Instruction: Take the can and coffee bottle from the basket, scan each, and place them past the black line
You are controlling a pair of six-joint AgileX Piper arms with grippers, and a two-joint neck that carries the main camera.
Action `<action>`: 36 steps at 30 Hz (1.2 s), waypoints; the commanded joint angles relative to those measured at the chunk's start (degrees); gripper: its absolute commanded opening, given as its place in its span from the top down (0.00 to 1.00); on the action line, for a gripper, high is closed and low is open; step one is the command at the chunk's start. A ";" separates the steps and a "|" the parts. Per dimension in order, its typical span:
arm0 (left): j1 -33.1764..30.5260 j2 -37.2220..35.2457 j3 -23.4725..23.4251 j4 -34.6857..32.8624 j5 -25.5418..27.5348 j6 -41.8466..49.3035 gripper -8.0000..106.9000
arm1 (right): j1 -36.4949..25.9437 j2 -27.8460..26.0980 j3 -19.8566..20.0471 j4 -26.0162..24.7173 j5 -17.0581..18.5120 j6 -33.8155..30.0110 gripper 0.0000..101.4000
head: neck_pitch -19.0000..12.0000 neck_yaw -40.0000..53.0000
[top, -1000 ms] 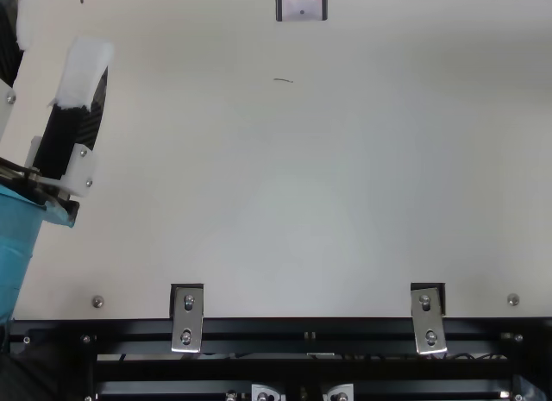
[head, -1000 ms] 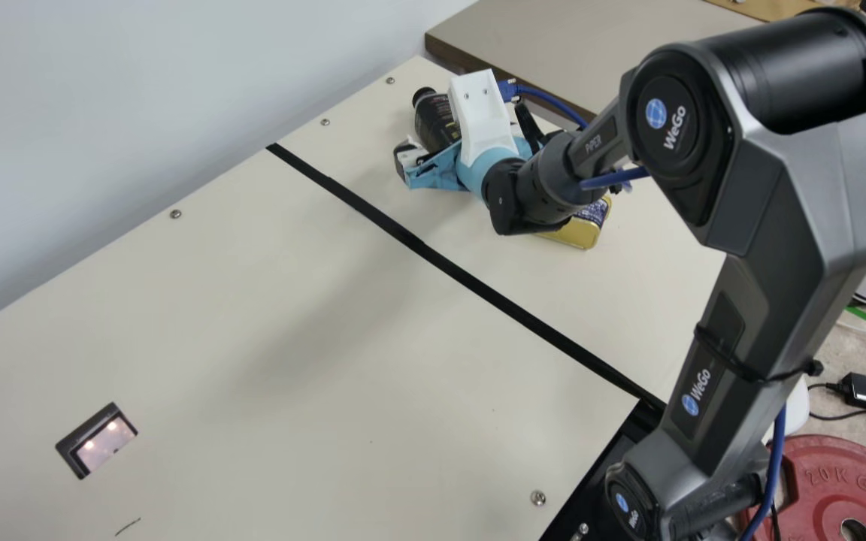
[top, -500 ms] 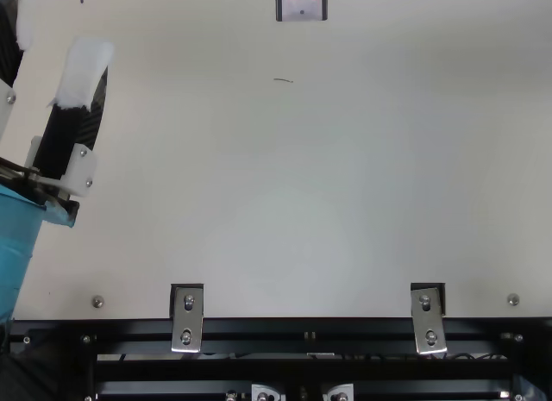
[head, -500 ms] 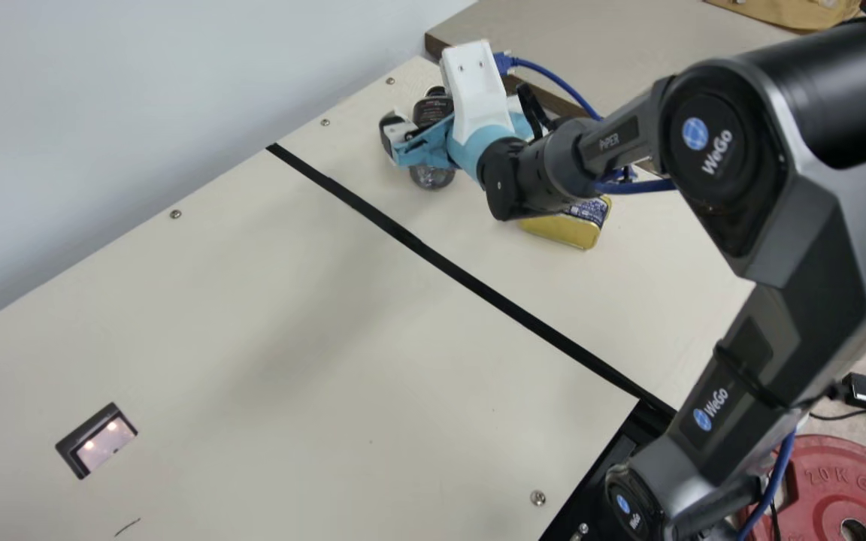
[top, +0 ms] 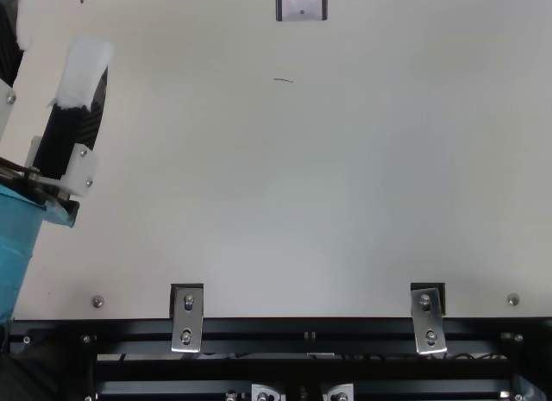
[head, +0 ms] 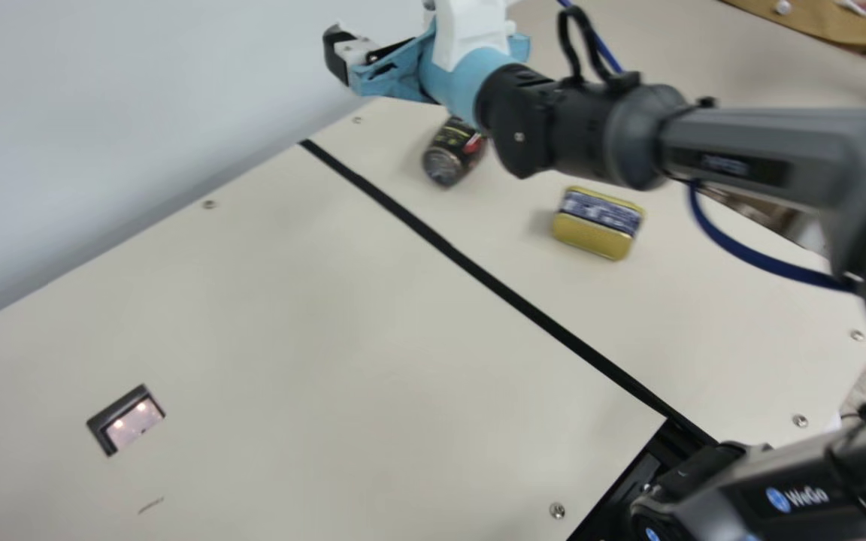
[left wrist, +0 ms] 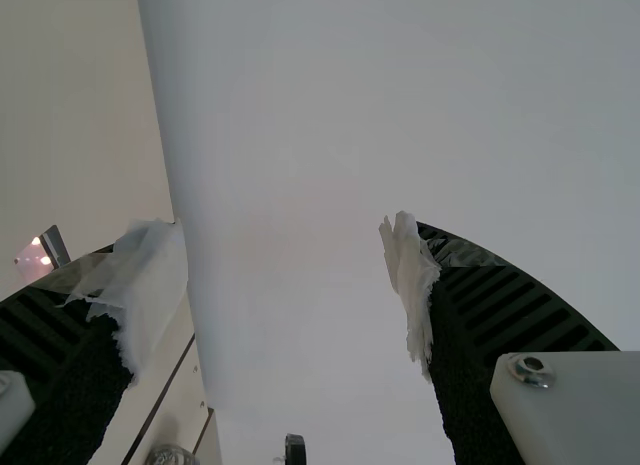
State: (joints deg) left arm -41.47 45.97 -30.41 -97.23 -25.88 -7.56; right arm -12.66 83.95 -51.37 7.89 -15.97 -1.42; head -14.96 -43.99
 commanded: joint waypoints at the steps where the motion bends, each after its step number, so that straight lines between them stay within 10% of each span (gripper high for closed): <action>1: 0.00 0.00 0.00 0.00 0.00 0.00 0.15 | 1.64 -1.55 -0.77 -0.34 3.60 1.85 0.00 | -0.51 2.66; 15: 0.00 0.00 0.00 0.00 0.00 0.00 0.15 | 15.65 -10.01 -3.38 -1.34 17.00 12.23 0.00 | -2.31 16.67; 36: -0.43 -0.42 -2.89 -2.69 -1.11 7.39 0.15 | 13.69 -16.25 -2.22 -0.04 22.88 8.35 0.00 | -2.31 16.67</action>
State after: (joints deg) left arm -42.07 45.53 -32.61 -99.21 -26.83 -2.73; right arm 1.21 69.23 -54.01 7.49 6.42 7.24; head -16.42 -28.45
